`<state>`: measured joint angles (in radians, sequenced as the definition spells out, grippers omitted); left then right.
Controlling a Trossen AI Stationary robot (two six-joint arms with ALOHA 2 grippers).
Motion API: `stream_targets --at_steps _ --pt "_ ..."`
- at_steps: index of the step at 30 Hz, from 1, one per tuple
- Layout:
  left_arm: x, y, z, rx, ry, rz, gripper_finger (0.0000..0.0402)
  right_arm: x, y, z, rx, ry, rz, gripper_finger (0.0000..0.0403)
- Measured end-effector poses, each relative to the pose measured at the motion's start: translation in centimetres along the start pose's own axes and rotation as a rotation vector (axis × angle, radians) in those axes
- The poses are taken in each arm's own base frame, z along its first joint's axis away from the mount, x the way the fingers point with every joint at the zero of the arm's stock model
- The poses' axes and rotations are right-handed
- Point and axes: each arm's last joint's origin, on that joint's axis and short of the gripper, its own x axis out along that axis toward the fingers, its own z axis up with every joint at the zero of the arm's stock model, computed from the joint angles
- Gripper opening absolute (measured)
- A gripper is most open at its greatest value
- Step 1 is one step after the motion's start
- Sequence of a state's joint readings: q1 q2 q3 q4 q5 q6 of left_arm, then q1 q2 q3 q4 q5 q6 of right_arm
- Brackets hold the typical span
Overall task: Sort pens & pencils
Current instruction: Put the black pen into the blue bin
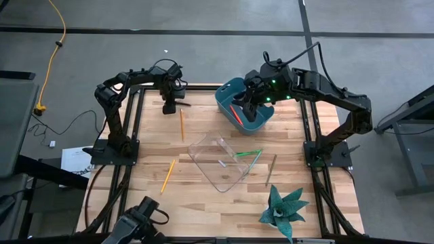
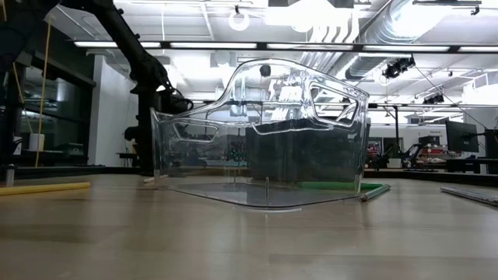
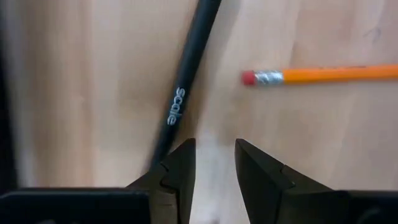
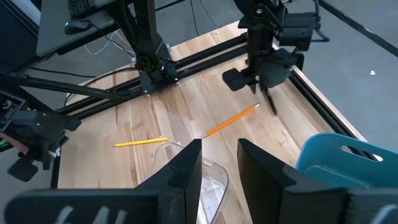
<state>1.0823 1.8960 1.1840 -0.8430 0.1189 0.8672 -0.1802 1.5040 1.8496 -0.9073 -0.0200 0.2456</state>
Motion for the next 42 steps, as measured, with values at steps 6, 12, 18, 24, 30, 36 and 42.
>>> stream_targets --at_steps 6,12,18,24,30,36,42 --pt "-0.1 -0.3 0.0 0.016 0.010 -0.021 0.0101 0.0 0.0 0.1 -0.018 -0.009 0.000 0.0094" --pt "-1.0 -0.6 0.2 0.044 -0.052 -0.025 0.0101 0.0 0.0 0.1 -0.019 -0.011 0.001 0.0094" --pt "-2.7 -0.6 0.6 0.097 -0.121 0.048 0.0101 0.0 -0.1 0.1 -0.026 -0.017 -0.025 0.0094" --pt "-3.2 0.0 1.1 0.098 -0.157 0.126 0.0101 0.0 -0.1 0.2 -0.026 -0.023 -0.027 0.0094" --pt "-3.2 0.3 1.2 0.113 -0.147 0.170 0.0101 0.0 0.0 0.3 -0.021 -0.036 -0.024 0.0094" --pt "-2.0 0.5 1.2 0.119 -0.109 0.139 0.0101 0.0 0.0 0.4 -0.018 -0.045 -0.023 0.0094" --pt "-1.6 0.6 1.2 0.128 -0.102 0.128 0.0101 0.0 0.0 0.4 -0.009 -0.044 -0.023 0.0094"
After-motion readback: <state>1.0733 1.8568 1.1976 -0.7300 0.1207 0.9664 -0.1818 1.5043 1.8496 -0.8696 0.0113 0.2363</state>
